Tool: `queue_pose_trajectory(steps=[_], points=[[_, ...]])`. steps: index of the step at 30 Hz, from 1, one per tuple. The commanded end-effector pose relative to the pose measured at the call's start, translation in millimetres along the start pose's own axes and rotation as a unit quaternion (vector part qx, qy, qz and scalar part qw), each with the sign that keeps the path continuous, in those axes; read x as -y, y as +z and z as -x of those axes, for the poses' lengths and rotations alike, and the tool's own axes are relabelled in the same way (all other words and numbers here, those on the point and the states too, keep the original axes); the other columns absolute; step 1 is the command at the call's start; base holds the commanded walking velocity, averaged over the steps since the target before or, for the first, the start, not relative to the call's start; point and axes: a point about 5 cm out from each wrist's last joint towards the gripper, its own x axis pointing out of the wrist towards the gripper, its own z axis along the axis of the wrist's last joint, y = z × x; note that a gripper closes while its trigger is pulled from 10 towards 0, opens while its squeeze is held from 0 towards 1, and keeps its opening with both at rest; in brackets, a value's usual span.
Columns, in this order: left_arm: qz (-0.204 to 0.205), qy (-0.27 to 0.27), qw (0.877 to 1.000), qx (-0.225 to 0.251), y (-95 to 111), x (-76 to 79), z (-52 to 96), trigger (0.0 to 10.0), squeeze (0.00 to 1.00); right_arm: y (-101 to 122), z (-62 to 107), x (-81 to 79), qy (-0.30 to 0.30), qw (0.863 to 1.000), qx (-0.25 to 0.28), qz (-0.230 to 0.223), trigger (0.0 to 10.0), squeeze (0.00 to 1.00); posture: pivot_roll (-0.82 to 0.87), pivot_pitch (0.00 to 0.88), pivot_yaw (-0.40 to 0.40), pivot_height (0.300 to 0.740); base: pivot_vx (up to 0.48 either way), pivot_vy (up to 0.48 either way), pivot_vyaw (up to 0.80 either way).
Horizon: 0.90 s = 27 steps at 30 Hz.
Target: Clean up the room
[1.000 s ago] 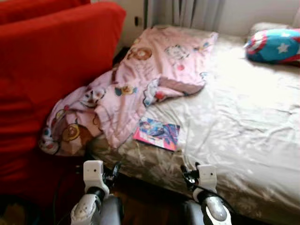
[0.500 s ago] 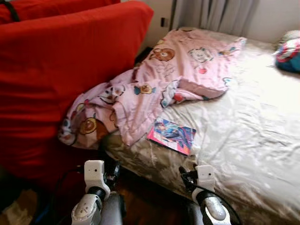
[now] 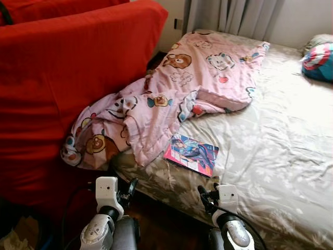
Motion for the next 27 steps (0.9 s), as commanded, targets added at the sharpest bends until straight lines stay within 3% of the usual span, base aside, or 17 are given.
queue_pose_trajectory(steps=[1, 27], points=[[0.003, -0.003, 1.0, -0.002, 0.5, 0.3, -0.9, 10.0, 0.0, -2.5, 1.8, 0.9, -0.003, 1.0, -0.003, -0.001, 10.0, 0.0, 0.01, 0.101, -0.03, 0.615, 0.296, 0.0, 0.0], [-0.001, -0.009, 1.0, -0.003, 0.6, 1.0, -2.2, 10.0, 0.0, 0.6, -1.5, 2.3, -0.009, 1.0, -0.004, -0.002, 10.0, 0.0, 0.02, 0.121, -0.024, 0.615, 0.319, 0.0, 0.0]])
